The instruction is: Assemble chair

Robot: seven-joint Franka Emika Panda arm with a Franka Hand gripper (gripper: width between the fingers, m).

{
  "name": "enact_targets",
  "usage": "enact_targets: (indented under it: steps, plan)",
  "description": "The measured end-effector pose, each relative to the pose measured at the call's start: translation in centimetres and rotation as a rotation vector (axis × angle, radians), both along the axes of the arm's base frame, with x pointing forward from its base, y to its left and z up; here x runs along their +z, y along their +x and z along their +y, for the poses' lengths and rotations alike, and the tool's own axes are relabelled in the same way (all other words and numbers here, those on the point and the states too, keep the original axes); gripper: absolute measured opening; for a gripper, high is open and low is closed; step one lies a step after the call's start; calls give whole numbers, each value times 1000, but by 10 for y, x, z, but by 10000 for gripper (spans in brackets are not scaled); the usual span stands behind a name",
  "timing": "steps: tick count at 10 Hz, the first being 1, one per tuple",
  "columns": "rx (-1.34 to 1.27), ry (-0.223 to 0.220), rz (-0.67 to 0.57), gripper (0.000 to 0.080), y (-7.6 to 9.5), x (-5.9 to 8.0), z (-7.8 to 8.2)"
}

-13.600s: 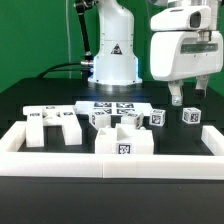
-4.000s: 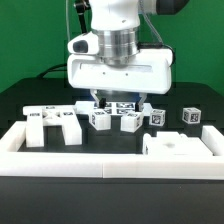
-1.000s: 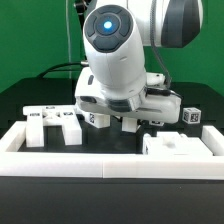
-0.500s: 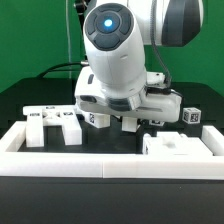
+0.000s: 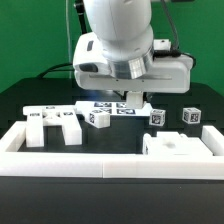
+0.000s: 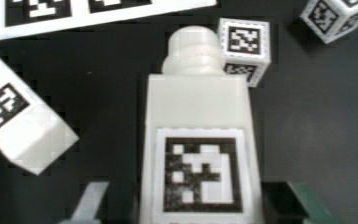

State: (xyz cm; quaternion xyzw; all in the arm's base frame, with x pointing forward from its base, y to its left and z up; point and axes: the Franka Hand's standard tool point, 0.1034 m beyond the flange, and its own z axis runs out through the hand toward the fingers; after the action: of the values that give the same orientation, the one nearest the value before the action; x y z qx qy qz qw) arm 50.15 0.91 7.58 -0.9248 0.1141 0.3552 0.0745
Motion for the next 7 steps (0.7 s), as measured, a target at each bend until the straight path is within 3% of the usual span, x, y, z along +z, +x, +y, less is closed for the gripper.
enact_targets:
  steps: [2,4,5,7]
  plan:
    - [-2,-10,-40,291,3,-5,-1]
    - [-9,-42,-183,291,19,-6,-1]
    - [-3,-44,-222,291,22,8,4]
    - [0,-57,-349,291,47,31,10]
